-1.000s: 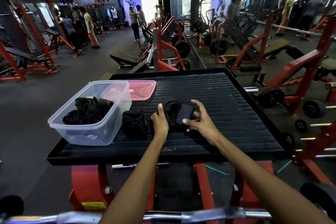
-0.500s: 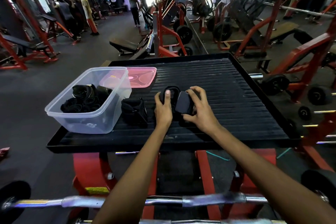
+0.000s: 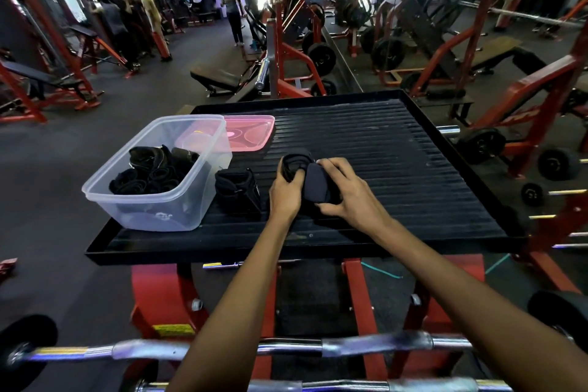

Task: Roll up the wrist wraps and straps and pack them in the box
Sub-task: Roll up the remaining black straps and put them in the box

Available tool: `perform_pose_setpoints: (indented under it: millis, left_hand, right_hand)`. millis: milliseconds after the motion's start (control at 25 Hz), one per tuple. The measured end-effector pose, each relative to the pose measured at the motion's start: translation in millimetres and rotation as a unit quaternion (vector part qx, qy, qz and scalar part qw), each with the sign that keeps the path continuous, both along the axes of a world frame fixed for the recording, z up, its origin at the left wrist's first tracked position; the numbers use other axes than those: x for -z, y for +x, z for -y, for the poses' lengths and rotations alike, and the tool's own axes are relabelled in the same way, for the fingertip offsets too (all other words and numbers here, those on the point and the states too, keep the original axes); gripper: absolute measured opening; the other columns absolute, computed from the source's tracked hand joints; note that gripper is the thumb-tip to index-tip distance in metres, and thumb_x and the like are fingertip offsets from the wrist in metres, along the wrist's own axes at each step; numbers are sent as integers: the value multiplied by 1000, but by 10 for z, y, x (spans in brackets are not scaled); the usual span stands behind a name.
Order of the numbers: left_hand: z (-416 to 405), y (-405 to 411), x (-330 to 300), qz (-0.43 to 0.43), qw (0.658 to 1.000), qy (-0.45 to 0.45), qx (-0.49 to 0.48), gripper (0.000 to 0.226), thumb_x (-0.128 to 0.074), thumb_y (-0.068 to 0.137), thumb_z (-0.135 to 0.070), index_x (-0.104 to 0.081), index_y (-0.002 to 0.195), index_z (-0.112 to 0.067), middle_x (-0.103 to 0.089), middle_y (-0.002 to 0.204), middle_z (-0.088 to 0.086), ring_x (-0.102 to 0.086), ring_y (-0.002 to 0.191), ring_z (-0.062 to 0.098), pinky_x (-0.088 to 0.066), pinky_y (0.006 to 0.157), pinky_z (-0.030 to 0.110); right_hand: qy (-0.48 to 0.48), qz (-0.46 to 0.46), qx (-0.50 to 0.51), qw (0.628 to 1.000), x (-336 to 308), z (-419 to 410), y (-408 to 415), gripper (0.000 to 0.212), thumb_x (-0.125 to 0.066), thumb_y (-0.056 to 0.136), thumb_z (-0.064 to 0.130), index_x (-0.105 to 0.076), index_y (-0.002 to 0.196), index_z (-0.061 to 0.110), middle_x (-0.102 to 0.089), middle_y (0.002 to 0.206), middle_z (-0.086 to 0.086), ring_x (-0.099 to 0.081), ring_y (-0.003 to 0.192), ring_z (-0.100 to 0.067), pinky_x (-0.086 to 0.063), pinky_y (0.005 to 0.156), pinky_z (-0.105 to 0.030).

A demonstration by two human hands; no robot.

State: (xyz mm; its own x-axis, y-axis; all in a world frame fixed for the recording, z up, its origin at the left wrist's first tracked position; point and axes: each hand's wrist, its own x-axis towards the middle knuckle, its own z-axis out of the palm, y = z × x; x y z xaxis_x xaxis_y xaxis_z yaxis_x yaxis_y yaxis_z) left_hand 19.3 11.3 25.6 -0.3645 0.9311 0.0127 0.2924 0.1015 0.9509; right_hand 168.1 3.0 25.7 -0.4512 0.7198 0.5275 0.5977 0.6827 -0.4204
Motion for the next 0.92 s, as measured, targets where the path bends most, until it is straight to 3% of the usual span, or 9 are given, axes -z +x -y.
perform_pose_setpoints:
  millis: [160, 400, 600, 680, 760, 840, 920]
  left_hand:
    - [-30, -23, -25, 7, 1000, 3, 16, 46, -55, 90, -31, -46, 135, -26, -62, 123, 6, -57, 113, 24, -41, 87, 27]
    - [-26, -60, 29, 23, 999, 26, 3, 50, -63, 86, -27, -46, 132, -27, -62, 124, 5, -58, 113, 23, -45, 96, 30]
    - [7, -75, 30, 58, 993, 58, 83, 53, -57, 90, -29, -41, 140, -22, -45, 138, 9, -43, 128, 19, -32, 104, 24]
    - [40, -47, 27, 17, 993, 63, 101, 49, -48, 96, -31, -36, 143, -23, -40, 140, 8, -37, 132, 17, -24, 103, 19]
    - [55, -34, 36, -15, 989, 87, 115, 47, -40, 99, -35, -36, 144, -23, -40, 143, 6, -36, 134, 15, -23, 105, 20]
    - [49, -23, 33, -5, 988, 113, 106, 43, -31, 101, -35, -42, 140, -22, -44, 143, 4, -39, 133, 16, -26, 108, 23]
    - [13, -26, 58, 38, 990, 115, 65, 40, -26, 102, -33, -50, 132, -20, -54, 134, 4, -49, 125, 20, -36, 104, 29]
  right_hand:
    - [-9, -18, 18, 1000, -8, 4, 6, 81, -80, 69, 21, -40, 138, 7, -41, 134, -4, -53, 110, -16, -37, 87, -16]
    - [16, -11, -19, 1000, -11, 30, -15, 79, -81, 71, 22, -41, 137, 5, -45, 130, -7, -36, 97, 9, -32, 84, -3]
    - [-21, -21, 53, 998, 49, -17, -21, 84, -77, 77, 17, -29, 146, 10, -40, 126, -6, -47, 83, -6, -42, 76, -17]
    - [-60, -52, 75, 994, 60, -51, -11, 86, -76, 78, 13, -25, 147, 9, -38, 130, -11, -53, 100, -17, -39, 88, -14]
    - [-138, -85, 70, 984, 36, -55, -5, 85, -74, 80, 15, -22, 147, 9, -30, 139, -15, -44, 119, -24, -34, 99, -17]
    - [-166, -120, 67, 976, 24, -77, -14, 77, -68, 85, 16, -24, 147, 7, -29, 137, -13, -42, 114, -17, -33, 101, -16]
    - [-191, -208, 68, 957, 43, -128, -28, 56, -58, 91, 11, -36, 142, 4, -36, 128, -8, -51, 96, -11, -45, 96, -24]
